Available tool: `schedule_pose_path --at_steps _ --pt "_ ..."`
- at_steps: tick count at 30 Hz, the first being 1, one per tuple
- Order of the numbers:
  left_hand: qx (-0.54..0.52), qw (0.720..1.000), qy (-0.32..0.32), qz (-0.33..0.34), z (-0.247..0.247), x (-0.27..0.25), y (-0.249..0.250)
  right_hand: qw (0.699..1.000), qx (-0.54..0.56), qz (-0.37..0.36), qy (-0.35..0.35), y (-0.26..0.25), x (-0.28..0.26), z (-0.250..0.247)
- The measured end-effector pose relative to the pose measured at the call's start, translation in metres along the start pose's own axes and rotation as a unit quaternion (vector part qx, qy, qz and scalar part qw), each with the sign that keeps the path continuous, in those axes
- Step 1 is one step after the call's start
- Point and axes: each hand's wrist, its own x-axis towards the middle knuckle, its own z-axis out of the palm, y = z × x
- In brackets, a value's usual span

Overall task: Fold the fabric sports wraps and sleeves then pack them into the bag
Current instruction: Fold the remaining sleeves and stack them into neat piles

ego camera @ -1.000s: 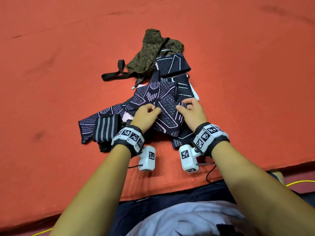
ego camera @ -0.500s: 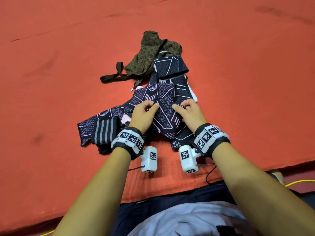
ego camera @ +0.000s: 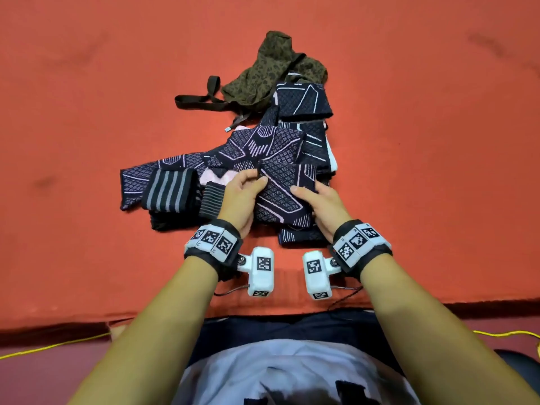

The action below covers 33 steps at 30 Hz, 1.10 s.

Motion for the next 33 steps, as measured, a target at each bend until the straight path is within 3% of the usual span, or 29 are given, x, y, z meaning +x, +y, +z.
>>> schedule_pose_path --at_steps 10,17,20,27,33 --pt "-0.013 0.997 0.008 -0.070 -0.009 -0.020 -0.039 1.000 0.018 -0.014 0.018 0.021 -0.010 -0.015" --pt "0.037 0.995 -0.021 -0.095 -0.015 -0.028 -0.036 0.999 -0.008 -0.022 0.029 0.022 -0.010 -0.014" --pt "0.046 0.995 -0.021 -0.090 -0.017 -0.027 -0.033 0.993 -0.101 -0.046 0.043 0.022 -0.008 -0.010" --pt "0.069 0.994 -0.029 -0.085 -0.012 -0.022 -0.024 0.940 -0.321 -0.096 0.061 0.001 -0.010 -0.010" --pt "0.105 0.983 -0.071 -0.135 -0.008 -0.026 -0.019 0.982 -0.185 0.011 0.032 0.002 -0.016 -0.017"
